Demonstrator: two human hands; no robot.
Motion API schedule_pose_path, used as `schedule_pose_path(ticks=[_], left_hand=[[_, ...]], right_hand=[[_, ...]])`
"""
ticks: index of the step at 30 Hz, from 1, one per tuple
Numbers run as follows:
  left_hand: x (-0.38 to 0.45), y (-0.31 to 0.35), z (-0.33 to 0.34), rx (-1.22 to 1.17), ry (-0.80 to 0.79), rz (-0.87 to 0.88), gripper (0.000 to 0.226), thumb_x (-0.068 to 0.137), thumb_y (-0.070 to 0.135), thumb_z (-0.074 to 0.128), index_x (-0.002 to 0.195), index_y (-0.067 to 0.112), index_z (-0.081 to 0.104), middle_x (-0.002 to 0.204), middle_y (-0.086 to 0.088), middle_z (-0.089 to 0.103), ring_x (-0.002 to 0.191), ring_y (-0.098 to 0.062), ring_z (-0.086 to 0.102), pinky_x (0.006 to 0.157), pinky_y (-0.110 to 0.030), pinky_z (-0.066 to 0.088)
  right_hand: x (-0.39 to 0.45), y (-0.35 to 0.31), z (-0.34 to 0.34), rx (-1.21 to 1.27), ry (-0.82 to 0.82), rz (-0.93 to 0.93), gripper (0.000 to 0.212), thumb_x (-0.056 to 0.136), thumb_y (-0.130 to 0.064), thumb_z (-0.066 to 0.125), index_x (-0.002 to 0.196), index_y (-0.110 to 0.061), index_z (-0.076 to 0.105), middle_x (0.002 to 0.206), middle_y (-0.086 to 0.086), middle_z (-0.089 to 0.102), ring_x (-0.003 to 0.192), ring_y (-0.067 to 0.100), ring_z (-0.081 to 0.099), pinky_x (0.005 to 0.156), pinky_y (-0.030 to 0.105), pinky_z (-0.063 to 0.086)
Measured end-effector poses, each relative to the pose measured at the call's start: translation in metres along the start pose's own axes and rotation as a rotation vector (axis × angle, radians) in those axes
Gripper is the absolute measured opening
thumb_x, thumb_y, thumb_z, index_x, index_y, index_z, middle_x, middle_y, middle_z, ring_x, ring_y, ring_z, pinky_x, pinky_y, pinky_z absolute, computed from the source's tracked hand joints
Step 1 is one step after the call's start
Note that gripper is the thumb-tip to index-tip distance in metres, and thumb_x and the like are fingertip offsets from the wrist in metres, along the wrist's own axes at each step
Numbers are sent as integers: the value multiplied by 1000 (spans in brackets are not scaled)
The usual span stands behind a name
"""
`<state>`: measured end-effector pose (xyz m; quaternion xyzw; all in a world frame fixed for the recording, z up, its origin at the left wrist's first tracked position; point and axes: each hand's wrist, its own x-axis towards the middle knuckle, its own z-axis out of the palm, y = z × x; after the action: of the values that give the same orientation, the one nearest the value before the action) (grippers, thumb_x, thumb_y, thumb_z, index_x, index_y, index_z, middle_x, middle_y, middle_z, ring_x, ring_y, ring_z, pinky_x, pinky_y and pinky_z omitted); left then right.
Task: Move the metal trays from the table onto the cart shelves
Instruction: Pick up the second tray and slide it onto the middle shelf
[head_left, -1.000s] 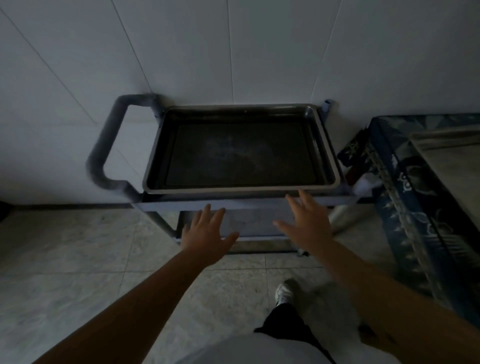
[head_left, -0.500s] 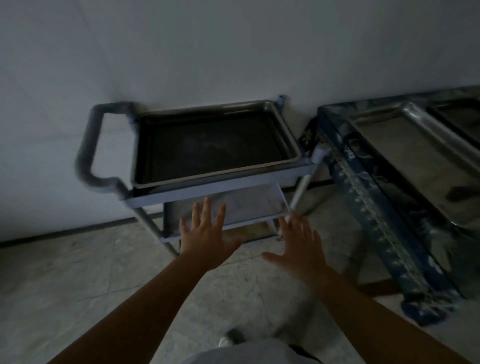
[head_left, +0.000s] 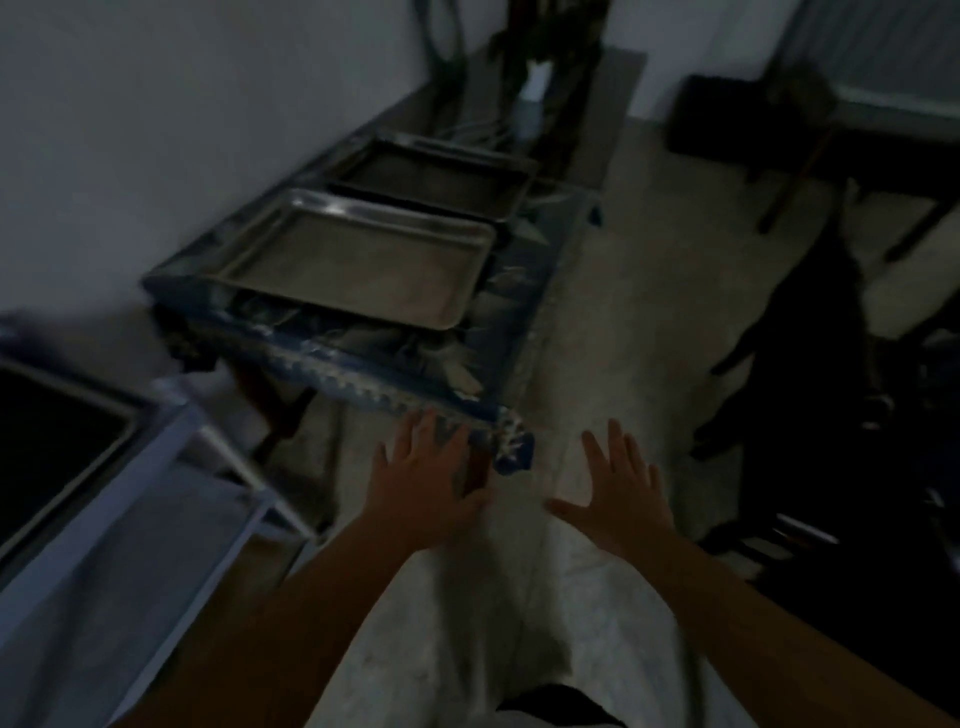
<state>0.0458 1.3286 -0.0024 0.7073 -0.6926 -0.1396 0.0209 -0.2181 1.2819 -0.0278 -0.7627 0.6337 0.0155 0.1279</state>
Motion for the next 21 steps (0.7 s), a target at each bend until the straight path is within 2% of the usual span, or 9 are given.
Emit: schedule_pose_path(ticks=[6,9,11,16,18,21], left_hand=[[96,89,4,75,-39,122,102,72,94,17,157,42,-2,168,-5,-17,153,-33,-10,119,-62,12],[135,130,7,97,-36,169,105,68,96,13,156,41,-8,168,-6,-14,153,-33,-13,118,-63,9],[158,153,10,106,-37,183,103,72,94,18,156,41,-8,168,-8,-11,153,-32,-12,118,-62,7],[219,193,17,92,-107,203,101,79,87,34,157,39,-7,167,-6,-18,153,-31,-14,120,-61,2],[243,203,18,72,-136,215,107,72,93,26,157,38,-8,167,-4,-21,152,-32,-15,120,-62,1],[301,215,22,47,-171,245,120,57,102,3,158,37,-10,165,-3,-25,151,-31,-20,119,-65,0]], right_hand=[[25,95,-21,24,28,143,117,57,-99,23,150,-35,-10,158,-1,-29,147,25,-17,118,55,6],[47,133,-32,19,18,180,117,57,-99,23,150,-34,-9,158,0,-28,147,25,-16,117,56,8],[64,156,-37,35,32,201,118,56,-100,21,150,-35,-8,158,-1,-27,147,25,-15,117,58,10],[113,201,-54,48,51,245,122,50,-103,14,150,-36,-6,159,-1,-27,148,24,-14,118,54,9],[136,212,-58,49,61,252,123,49,-103,12,150,-35,-5,159,0,-25,148,24,-13,117,55,9],[189,230,-59,49,59,264,122,49,-103,12,150,-35,-5,158,-1,-27,147,23,-15,117,56,8]])
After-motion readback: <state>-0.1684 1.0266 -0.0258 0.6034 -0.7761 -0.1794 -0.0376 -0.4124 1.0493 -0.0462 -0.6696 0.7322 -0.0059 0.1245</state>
